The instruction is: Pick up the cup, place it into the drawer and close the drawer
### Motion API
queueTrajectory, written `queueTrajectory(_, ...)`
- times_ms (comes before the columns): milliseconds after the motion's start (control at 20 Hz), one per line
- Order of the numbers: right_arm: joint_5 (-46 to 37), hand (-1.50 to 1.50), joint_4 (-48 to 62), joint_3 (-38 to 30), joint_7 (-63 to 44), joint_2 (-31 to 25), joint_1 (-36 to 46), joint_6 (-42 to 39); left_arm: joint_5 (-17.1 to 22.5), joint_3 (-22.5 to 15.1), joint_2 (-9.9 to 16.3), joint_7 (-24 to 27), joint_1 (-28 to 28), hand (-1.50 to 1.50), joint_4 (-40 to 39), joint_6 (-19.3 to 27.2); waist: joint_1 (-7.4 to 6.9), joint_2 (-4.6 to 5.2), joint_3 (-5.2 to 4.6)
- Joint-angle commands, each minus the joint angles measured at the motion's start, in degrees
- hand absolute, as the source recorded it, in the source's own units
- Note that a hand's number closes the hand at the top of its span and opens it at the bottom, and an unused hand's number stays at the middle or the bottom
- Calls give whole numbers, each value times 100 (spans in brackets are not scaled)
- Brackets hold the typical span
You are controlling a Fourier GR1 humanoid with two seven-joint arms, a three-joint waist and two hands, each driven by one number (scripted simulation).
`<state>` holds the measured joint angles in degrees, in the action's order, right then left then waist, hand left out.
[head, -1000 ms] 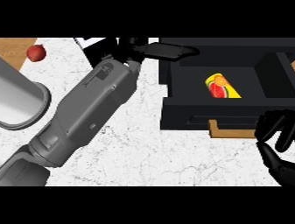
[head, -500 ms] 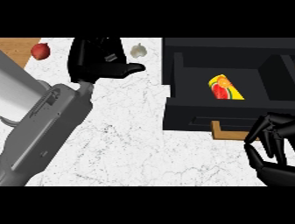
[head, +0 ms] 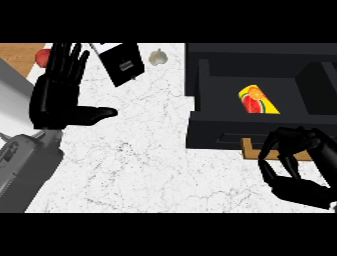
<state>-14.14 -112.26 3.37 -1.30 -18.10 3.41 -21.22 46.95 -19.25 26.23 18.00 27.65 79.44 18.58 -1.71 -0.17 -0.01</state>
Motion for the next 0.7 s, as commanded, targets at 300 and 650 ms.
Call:
queueTrajectory(300, -2286, 150, 1609, 963, 893, -11, 578, 781, 11, 635, 374, 395, -1145, -150, 137, -1005, 113, 26, 1)
queueTrajectory(650, -3094, -150, 3692, 1062, 1465, 327, 1169, 1555, -67, 818, 366, 194, -1703, -150, 768, -1043, 61, 27, 6)
